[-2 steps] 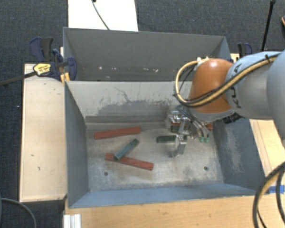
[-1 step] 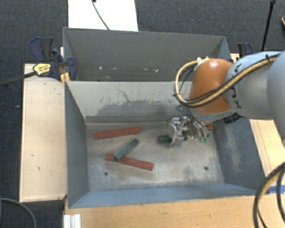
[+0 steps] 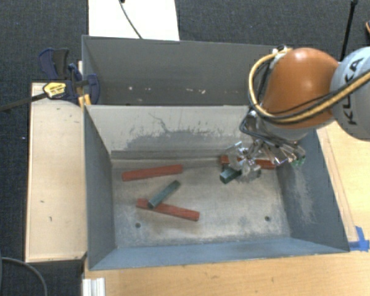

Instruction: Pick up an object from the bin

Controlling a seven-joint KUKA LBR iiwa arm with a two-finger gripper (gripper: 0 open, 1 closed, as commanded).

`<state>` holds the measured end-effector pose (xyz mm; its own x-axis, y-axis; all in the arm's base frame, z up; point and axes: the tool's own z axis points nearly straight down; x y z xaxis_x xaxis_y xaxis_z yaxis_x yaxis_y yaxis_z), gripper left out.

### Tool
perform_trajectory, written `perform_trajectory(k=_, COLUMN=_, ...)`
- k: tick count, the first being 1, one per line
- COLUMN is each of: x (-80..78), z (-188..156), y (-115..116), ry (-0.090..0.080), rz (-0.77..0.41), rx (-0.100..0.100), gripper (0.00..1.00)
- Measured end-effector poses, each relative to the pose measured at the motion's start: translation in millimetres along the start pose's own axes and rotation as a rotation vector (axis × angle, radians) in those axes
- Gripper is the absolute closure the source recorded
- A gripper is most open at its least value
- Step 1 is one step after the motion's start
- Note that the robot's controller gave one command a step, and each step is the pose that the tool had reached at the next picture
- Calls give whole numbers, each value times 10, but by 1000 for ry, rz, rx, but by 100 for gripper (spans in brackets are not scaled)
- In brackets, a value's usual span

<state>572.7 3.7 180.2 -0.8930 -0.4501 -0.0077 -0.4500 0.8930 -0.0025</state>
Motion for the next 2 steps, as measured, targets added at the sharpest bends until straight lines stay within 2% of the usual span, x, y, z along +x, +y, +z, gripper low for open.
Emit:
perform_trajectory(k=1, x=380, z=-128, y=-19, ry=7, rz=-49, rx=-2, gripper=100)
perform_trajectory(k=2, x=295, z=-864, y=-57, ry=-3, rz=-65, rx=3, gripper=100)
